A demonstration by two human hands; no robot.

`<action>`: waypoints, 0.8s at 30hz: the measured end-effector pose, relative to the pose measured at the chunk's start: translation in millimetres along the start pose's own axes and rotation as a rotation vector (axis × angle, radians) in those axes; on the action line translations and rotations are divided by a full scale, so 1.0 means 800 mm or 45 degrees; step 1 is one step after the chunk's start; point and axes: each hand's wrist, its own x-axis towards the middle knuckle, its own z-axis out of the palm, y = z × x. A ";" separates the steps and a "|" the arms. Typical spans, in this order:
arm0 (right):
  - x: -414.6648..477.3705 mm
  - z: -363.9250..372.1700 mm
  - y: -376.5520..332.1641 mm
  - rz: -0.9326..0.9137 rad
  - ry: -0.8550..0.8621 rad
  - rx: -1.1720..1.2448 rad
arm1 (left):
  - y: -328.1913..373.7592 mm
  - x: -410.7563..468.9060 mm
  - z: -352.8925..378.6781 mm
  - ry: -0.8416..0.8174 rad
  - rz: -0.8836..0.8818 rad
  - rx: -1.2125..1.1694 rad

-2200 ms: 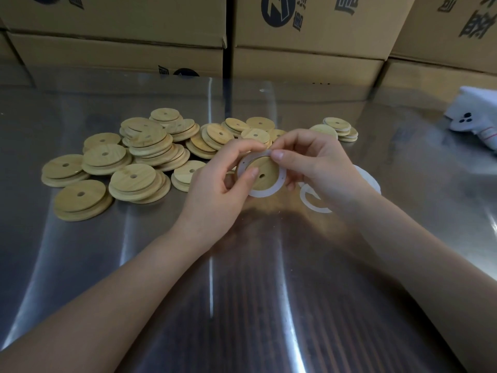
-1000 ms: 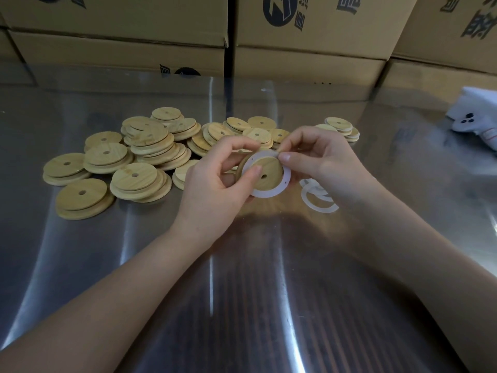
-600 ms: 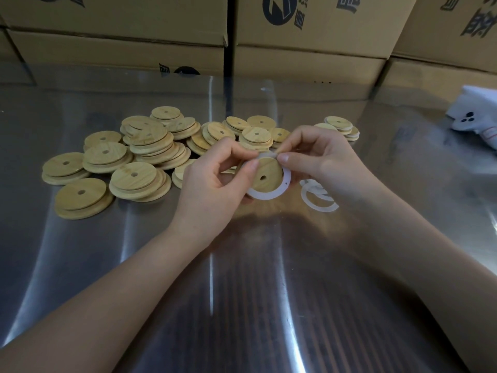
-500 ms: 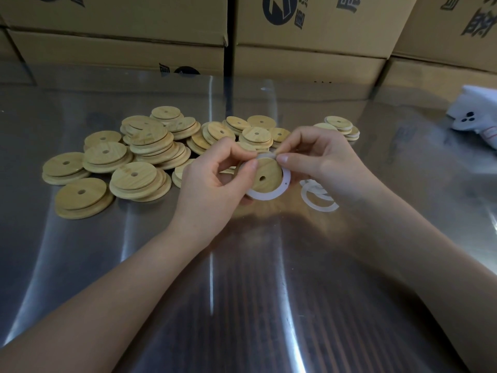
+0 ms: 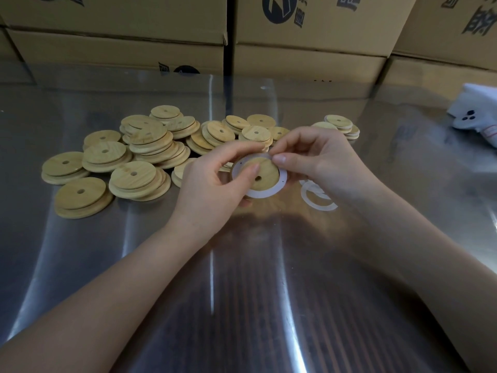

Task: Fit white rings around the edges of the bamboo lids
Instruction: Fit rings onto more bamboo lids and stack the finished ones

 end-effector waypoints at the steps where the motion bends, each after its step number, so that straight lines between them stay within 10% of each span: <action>1: 0.000 0.000 0.000 -0.003 -0.003 0.000 | 0.000 0.000 0.000 0.005 -0.012 -0.003; 24: 0.004 0.003 0.004 0.107 0.015 0.237 | 0.004 0.010 -0.001 0.219 -0.268 -0.399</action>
